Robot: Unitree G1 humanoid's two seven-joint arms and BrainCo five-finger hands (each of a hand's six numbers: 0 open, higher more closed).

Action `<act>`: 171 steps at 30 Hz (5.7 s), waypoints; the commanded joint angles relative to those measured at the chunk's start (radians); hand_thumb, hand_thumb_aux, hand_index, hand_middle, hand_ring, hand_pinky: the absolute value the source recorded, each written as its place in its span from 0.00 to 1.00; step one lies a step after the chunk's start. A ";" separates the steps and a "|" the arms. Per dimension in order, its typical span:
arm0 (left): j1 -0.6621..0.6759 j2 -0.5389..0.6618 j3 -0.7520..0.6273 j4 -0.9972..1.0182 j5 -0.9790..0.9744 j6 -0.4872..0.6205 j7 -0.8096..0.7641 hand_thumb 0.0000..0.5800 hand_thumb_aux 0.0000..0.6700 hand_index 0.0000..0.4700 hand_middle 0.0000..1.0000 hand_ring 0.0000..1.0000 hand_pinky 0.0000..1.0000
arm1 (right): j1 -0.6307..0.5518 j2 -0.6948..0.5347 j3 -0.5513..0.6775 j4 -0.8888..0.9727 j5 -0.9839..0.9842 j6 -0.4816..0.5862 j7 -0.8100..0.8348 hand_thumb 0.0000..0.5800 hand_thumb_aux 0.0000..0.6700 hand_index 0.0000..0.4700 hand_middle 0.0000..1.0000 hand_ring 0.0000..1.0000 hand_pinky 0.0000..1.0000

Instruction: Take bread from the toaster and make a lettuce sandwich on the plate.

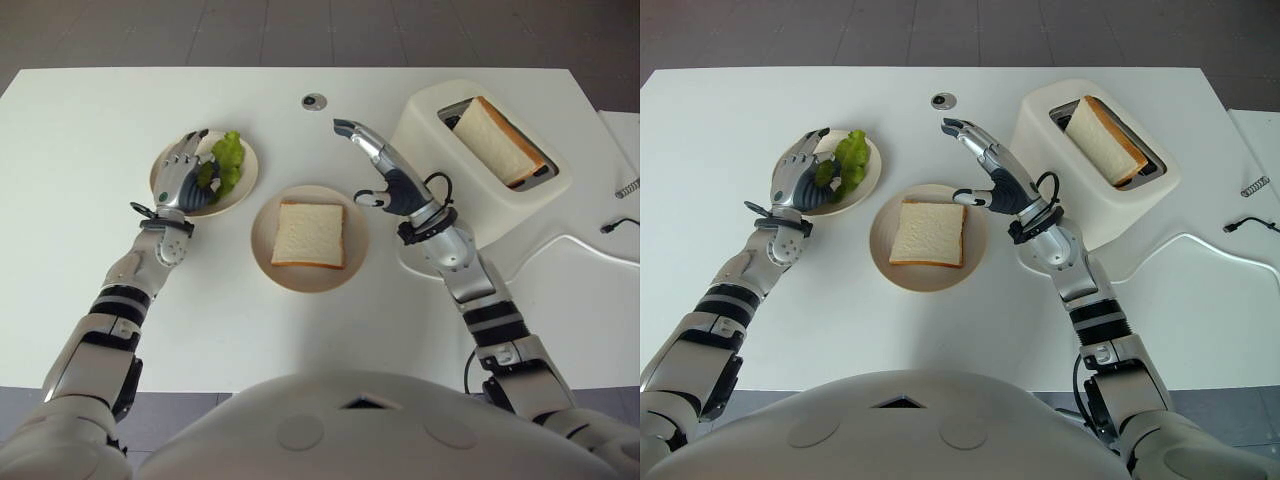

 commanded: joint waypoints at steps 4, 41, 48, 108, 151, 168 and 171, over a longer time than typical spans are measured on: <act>-0.024 0.011 -0.061 0.088 0.105 0.127 0.031 0.07 0.04 0.04 0.00 0.00 0.00 | -0.009 0.002 -0.003 0.029 -0.003 -0.005 -0.001 0.00 0.00 0.00 0.00 0.00 0.00; -0.006 0.030 -0.080 0.081 0.053 0.096 -0.015 0.18 0.09 0.09 0.00 0.00 0.00 | -0.012 -0.003 -0.001 0.048 -0.012 -0.016 0.002 0.00 0.00 0.00 0.00 0.00 0.00; -0.017 0.015 -0.139 0.176 0.068 0.097 -0.086 0.91 0.71 0.71 0.00 0.00 0.00 | -0.014 0.000 0.003 0.043 -0.013 -0.014 0.004 0.00 0.00 0.00 0.00 0.00 0.00; 0.247 -0.088 -0.025 -0.312 -0.290 -0.473 -0.531 0.00 0.00 0.00 0.00 0.00 0.00 | -0.020 -0.012 -0.026 -0.001 0.012 -0.015 0.023 0.00 0.00 0.00 0.00 0.00 0.00; 0.230 -0.184 0.034 -0.321 -0.228 -0.482 -0.477 0.00 0.00 0.00 0.00 0.00 0.00 | 0.172 -0.612 -0.446 -0.165 -0.012 0.257 0.385 0.70 0.45 0.45 0.00 0.00 0.00; 0.192 -0.198 0.060 -0.285 -0.329 -0.511 -0.489 0.00 0.00 0.00 0.00 0.00 0.00 | -0.067 -0.369 -0.528 -0.361 0.301 0.254 0.185 1.00 1.00 1.00 1.00 1.00 1.00; 0.206 -0.217 0.078 -0.361 -0.558 -0.536 -0.549 0.00 0.00 0.00 0.00 0.00 0.00 | -0.039 -0.328 -0.483 -0.415 0.400 0.288 0.237 1.00 1.00 1.00 1.00 1.00 1.00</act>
